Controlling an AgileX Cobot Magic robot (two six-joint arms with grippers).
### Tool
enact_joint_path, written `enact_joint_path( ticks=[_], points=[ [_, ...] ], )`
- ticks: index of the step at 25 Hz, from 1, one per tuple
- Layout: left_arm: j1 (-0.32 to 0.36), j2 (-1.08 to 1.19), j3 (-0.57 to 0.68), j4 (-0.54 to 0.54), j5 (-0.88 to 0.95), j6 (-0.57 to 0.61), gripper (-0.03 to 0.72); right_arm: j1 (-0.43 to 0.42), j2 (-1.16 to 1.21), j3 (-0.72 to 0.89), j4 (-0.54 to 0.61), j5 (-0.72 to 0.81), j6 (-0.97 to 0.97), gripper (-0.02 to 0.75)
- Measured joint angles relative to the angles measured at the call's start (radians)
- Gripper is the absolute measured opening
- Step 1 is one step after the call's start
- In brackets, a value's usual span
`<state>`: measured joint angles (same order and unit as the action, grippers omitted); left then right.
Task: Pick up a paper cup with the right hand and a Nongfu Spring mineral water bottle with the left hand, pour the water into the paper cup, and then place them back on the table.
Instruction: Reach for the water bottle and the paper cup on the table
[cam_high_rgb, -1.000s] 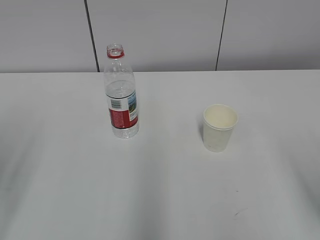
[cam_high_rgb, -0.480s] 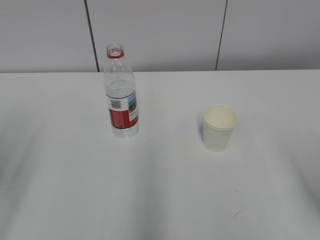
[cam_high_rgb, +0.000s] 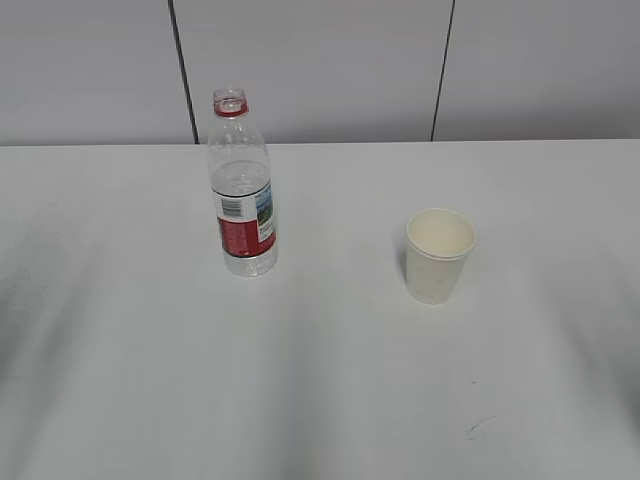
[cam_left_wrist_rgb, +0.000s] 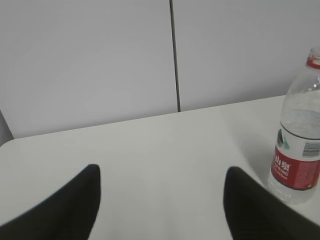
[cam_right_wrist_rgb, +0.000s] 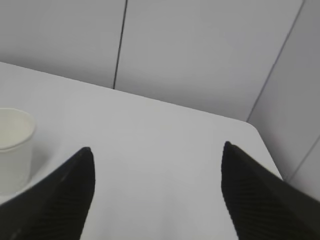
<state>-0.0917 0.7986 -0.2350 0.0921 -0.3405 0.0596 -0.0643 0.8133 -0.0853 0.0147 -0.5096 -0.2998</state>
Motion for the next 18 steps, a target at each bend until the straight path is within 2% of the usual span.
enact_joint_path(
  ticks=[5,14,18],
  points=[
    [0.0,0.005,0.0,0.0,-0.022,0.0,0.463,0.0,0.12,-0.002,-0.165,-0.114,0.123,0.582],
    [0.0,0.036,0.0,0.0,-0.073,0.0,0.463,0.0,0.336,-0.063,-0.328,-0.236,0.205,0.582],
    [0.0,0.063,0.0,0.0,-0.098,0.0,0.463,0.0,0.407,-0.064,-0.361,-0.304,0.252,0.582]
  ],
)
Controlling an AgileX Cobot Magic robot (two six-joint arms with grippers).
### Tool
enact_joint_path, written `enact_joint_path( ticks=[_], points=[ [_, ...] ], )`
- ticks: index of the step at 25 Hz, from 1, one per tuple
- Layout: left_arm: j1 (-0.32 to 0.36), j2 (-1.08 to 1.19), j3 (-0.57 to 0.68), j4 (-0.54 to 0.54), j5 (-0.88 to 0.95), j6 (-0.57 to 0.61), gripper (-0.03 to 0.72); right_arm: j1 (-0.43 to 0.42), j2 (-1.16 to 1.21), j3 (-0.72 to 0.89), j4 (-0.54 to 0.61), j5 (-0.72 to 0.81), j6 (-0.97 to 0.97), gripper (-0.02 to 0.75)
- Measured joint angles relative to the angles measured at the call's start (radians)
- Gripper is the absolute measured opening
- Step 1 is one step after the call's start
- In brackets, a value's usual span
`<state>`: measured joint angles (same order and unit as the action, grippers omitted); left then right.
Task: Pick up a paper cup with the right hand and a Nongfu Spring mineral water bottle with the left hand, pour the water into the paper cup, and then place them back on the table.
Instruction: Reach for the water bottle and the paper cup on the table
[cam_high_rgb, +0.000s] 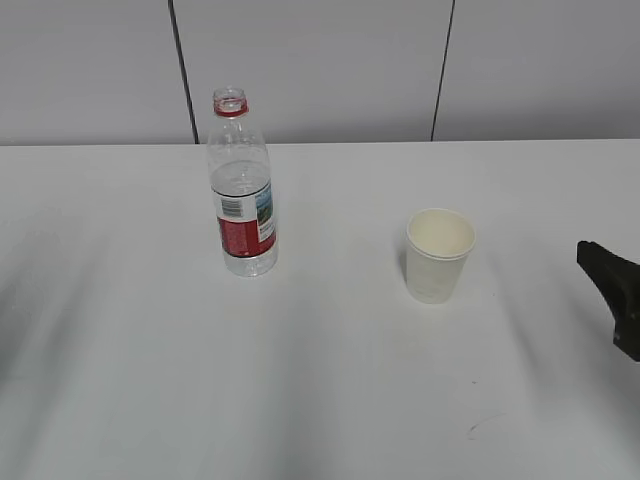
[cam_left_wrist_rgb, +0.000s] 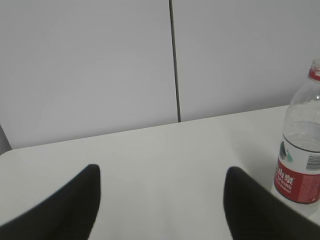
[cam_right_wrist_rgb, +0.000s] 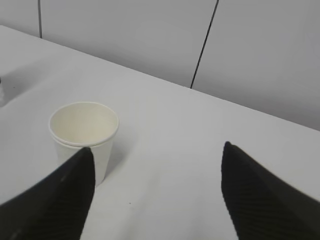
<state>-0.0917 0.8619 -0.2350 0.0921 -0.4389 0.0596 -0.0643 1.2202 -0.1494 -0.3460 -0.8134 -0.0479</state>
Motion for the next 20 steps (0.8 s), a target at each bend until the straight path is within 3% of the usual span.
enact_joint_path(
  ticks=[12,20],
  points=[
    [-0.001,0.176,0.0,0.019,-0.123,-0.06,0.463,0.0,0.143,-0.006,-0.056,-0.156,0.012,0.582],
    [-0.112,0.379,-0.001,0.103,-0.291,-0.096,0.445,0.0,0.334,-0.01,-0.136,-0.292,0.012,0.582]
  ],
)
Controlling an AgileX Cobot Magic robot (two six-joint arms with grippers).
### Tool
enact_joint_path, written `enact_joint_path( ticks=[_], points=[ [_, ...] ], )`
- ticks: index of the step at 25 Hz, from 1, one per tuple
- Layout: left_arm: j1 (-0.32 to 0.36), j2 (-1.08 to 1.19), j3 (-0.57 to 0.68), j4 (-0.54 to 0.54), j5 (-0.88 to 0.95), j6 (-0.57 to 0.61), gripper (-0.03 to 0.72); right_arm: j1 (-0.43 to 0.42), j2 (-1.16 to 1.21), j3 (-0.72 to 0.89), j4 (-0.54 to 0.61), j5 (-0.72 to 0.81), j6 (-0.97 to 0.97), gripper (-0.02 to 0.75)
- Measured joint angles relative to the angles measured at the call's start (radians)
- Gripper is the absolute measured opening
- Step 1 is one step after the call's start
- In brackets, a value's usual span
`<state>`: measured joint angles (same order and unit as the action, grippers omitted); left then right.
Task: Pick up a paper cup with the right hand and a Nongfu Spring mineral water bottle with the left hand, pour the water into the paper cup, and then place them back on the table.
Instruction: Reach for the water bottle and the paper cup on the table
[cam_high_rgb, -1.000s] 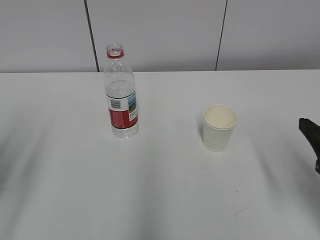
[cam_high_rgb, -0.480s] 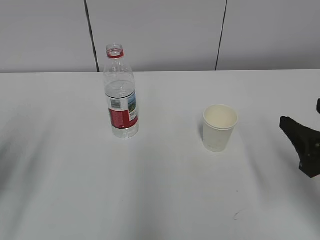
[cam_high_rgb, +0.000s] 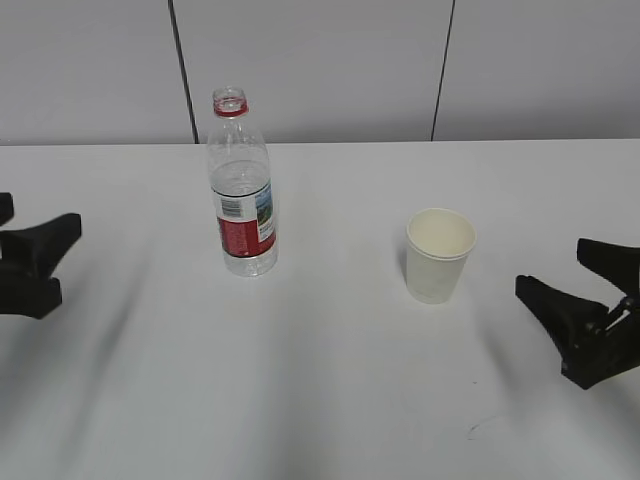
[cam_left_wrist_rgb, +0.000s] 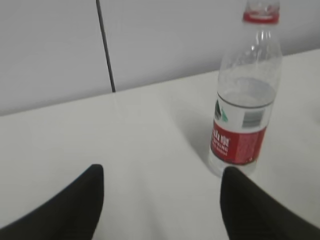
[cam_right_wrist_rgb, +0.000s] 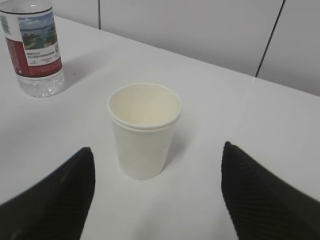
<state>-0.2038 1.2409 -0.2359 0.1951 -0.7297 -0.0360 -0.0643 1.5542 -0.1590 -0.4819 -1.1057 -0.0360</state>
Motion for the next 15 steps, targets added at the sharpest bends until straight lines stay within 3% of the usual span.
enact_joint_path(
  ticks=[9,15],
  points=[
    [-0.011,0.283,-0.004,0.028,-0.213,0.0,0.458,0.0,0.271,-0.02,0.0,-0.035,-0.084,0.582],
    [-0.011,0.332,-0.01,0.03,-0.27,0.0,0.485,0.0,0.362,-0.063,0.001,-0.037,-0.087,0.582]
  ],
)
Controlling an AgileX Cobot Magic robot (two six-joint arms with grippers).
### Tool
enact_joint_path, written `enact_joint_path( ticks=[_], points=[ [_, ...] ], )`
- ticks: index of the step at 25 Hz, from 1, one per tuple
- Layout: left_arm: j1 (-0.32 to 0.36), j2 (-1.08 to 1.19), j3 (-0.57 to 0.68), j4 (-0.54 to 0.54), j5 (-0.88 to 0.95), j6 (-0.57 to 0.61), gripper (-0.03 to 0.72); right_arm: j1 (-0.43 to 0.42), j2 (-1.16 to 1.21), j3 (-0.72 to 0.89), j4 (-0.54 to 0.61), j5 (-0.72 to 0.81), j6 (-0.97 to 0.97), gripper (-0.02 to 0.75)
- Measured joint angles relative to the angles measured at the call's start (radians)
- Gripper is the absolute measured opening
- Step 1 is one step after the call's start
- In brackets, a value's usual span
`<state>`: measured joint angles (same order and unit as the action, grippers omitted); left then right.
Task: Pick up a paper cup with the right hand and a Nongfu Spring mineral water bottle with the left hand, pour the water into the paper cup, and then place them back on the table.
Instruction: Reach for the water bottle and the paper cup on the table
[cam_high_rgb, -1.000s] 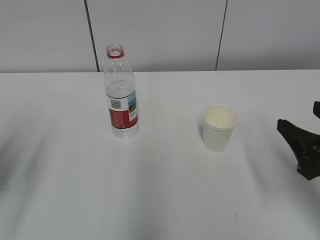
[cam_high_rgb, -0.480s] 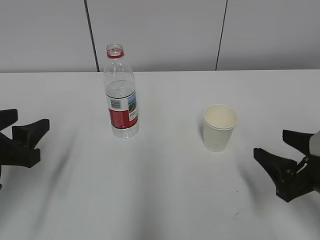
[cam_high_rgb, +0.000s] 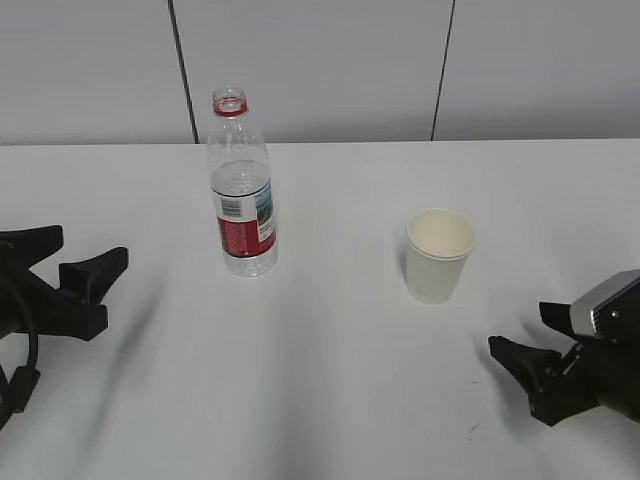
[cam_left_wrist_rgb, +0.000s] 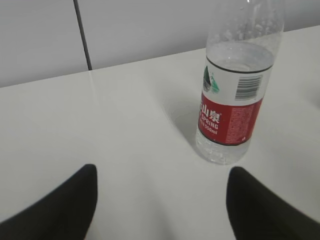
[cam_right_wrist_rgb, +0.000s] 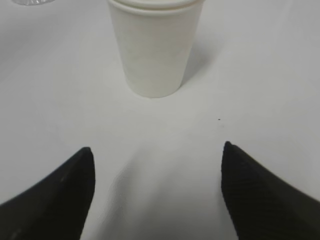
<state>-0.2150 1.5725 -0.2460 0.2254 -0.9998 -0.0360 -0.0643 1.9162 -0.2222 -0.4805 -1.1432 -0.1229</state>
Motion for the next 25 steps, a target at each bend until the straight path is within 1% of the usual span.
enact_joint_path(
  ticks=[6,12,16,21,25],
  points=[
    [0.0,0.011,-0.048,0.001,0.018,0.0,0.489,0.0,0.043,-0.072,-0.05,-0.006,0.019,0.582],
    [0.0,0.064,-0.116,0.008,0.071,0.0,0.489,0.0,0.081,-0.095,-0.054,-0.006,0.028,0.582],
    [0.0,0.072,-0.122,0.019,0.072,0.0,0.489,0.0,0.089,-0.106,-0.074,-0.006,0.039,0.582],
    [0.0,0.072,-0.122,0.038,0.073,0.0,0.489,0.0,0.139,-0.185,-0.125,-0.006,0.099,0.582],
    [0.0,0.072,-0.122,0.047,0.074,0.0,0.489,0.0,0.18,-0.236,-0.14,-0.006,0.11,0.582]
  ],
)
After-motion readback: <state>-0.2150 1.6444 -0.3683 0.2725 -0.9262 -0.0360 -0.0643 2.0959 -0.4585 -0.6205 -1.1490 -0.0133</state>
